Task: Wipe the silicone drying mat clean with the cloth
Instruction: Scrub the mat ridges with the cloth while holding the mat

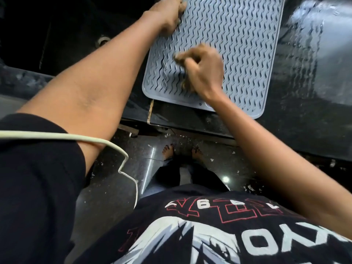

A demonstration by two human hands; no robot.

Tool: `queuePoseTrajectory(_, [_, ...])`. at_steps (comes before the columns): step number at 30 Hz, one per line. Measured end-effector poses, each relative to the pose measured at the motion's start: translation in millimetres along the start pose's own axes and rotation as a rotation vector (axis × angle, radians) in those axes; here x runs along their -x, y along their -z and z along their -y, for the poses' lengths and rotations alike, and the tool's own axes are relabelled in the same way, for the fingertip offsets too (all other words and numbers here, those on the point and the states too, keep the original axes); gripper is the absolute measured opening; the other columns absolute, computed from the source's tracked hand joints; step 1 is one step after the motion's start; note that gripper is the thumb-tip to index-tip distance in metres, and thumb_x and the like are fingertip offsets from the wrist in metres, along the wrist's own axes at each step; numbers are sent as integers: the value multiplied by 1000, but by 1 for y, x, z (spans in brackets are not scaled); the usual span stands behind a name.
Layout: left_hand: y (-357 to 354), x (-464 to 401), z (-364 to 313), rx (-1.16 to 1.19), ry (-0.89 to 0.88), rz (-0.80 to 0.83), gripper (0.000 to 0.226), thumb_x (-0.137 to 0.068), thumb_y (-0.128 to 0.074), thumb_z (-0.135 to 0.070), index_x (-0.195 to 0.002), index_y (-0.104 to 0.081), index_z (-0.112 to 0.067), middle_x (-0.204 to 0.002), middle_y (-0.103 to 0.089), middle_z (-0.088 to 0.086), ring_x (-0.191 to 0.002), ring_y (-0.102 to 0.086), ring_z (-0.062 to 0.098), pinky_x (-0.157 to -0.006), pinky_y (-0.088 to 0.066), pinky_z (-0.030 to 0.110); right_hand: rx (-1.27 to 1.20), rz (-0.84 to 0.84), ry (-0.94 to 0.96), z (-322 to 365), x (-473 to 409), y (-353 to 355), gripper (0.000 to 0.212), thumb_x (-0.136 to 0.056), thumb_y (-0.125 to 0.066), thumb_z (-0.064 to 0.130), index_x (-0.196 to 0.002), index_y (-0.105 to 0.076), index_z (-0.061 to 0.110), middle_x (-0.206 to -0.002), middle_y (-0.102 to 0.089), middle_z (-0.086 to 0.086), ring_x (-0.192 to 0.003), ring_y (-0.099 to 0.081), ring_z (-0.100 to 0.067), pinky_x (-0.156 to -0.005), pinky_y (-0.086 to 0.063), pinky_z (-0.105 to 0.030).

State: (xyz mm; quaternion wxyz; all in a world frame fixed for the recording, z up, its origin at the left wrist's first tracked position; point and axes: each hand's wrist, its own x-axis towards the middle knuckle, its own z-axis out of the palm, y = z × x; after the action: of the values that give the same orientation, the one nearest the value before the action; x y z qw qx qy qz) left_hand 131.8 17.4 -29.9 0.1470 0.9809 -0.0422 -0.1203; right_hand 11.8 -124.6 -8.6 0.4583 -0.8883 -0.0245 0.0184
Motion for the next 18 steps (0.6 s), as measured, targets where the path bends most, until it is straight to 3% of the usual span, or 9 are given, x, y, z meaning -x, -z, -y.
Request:
queuePoseTrajectory(3, [-6, 4, 8, 13, -23, -6, 21, -100, -41, -19, -119, -52, -20, -110, -59, -3, -104, -57, 22, -79, -50, 29, 185, 0, 28, 3, -25, -9, 23, -89, -53, 16, -104, -70, 20, -106, -62, 6, -102, -49, -13, -89, -45, -26])
queuePoseTrajectory(5, [-4, 7, 8, 30, -55, -20, 19, -100, -38, -23, -111, -53, -26, -96, -55, -10, -95, -51, 17, -65, -43, 20, 330, 88, 85, 3, -24, -17, 28, -89, -49, 16, -107, -69, 21, -114, -61, 5, -109, -45, -17, -92, -42, -30])
queuePoseTrajectory(7, [-2, 7, 6, -3, -86, -24, 14, -99, -38, -23, -97, -48, -33, -95, -55, -8, -94, -47, 14, -63, -39, 20, 389, 141, 128, 3, -11, -17, 30, -87, -47, 14, -103, -72, 20, -113, -62, 4, -108, -45, -20, -89, -43, -33])
queuePoseTrajectory(10, [3, 7, 0, -22, -68, -38, 14, -97, -44, -16, -93, -45, -29, -104, -52, 6, -96, -47, 16, -71, -40, 29, 377, 259, 198, -1, 23, -12, 28, -84, -48, 14, -93, -74, 19, -105, -64, 2, -99, -48, -20, -77, -39, -29])
queuePoseTrajectory(11, [4, 6, -2, -54, -46, -34, 15, -96, -46, -13, -96, -52, -26, -107, -54, 11, -99, -51, 20, -74, -44, 31, 364, 297, 217, -1, 35, -10, 27, -84, -48, 14, -90, -74, 18, -101, -64, 3, -96, -47, -19, -76, -38, -29])
queuePoseTrajectory(13, [9, 7, -8, -119, -13, -21, 30, -94, -52, -9, -123, -57, -17, -127, -58, 15, -117, -55, 31, -92, -48, 39, 344, 347, 235, 1, 52, -10, 26, -84, -49, 15, -88, -74, 18, -97, -63, 3, -94, -49, -20, -77, -44, -32])
queuePoseTrajectory(16, [21, 5, -18, -172, 35, 7, 43, -87, -64, -8, -129, -57, -15, -131, -58, 15, -121, -55, 34, -99, -46, 44, 277, 477, 77, 5, 42, -3, 22, -81, -54, 16, -84, -75, 21, -92, -69, 2, -85, -59, -16, -72, -47, -27])
queuePoseTrajectory(18, [28, -1, -22, -124, 67, -42, 39, -87, -67, -16, -125, -62, -17, -128, -63, 11, -119, -58, 30, -97, -48, 42, 17, 614, -139, 4, 27, 11, 21, -78, -55, 8, -79, -76, 12, -78, -72, -6, -62, -63, -9, -57, -45, -18])
